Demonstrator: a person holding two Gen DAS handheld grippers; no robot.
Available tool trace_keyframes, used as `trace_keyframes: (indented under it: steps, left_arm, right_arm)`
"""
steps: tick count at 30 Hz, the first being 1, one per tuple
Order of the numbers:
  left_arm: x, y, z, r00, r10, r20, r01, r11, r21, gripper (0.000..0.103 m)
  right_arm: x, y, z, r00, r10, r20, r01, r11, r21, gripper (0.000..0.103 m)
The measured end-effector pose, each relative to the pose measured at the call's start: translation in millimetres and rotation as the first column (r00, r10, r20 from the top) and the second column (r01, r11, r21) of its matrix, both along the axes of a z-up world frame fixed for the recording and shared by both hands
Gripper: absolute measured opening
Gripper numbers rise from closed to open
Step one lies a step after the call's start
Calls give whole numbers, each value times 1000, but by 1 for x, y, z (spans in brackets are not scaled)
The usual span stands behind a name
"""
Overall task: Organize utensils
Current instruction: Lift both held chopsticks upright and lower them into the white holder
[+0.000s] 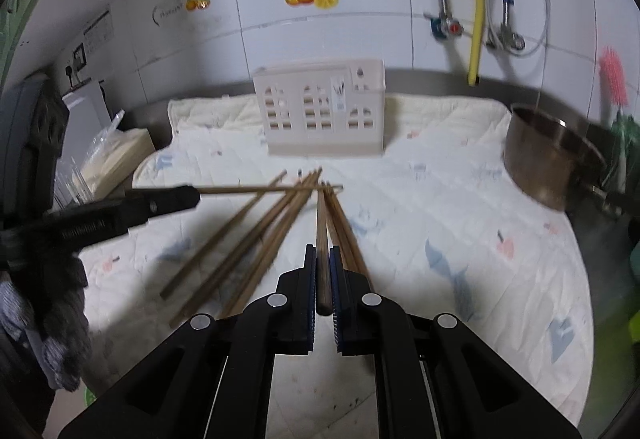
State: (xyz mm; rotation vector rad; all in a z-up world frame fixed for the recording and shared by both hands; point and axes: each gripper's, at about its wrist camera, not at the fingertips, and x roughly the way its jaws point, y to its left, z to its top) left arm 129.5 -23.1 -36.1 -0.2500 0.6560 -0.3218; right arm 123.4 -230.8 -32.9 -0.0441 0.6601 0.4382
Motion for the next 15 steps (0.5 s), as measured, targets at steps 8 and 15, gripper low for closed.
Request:
trace_keyframes:
  steps: [8, 15]
  left_arm:
    - [-7, 13, 21, 999, 22, 41, -22, 1000, -10, 5]
    - [-5, 26, 45, 997, 49, 61, -49, 999, 8, 5]
  right_arm:
    - [8, 1, 30, 999, 35, 36, -35, 999, 16, 7]
    - [16, 6, 68, 992, 87, 89, -88, 996, 7, 7]
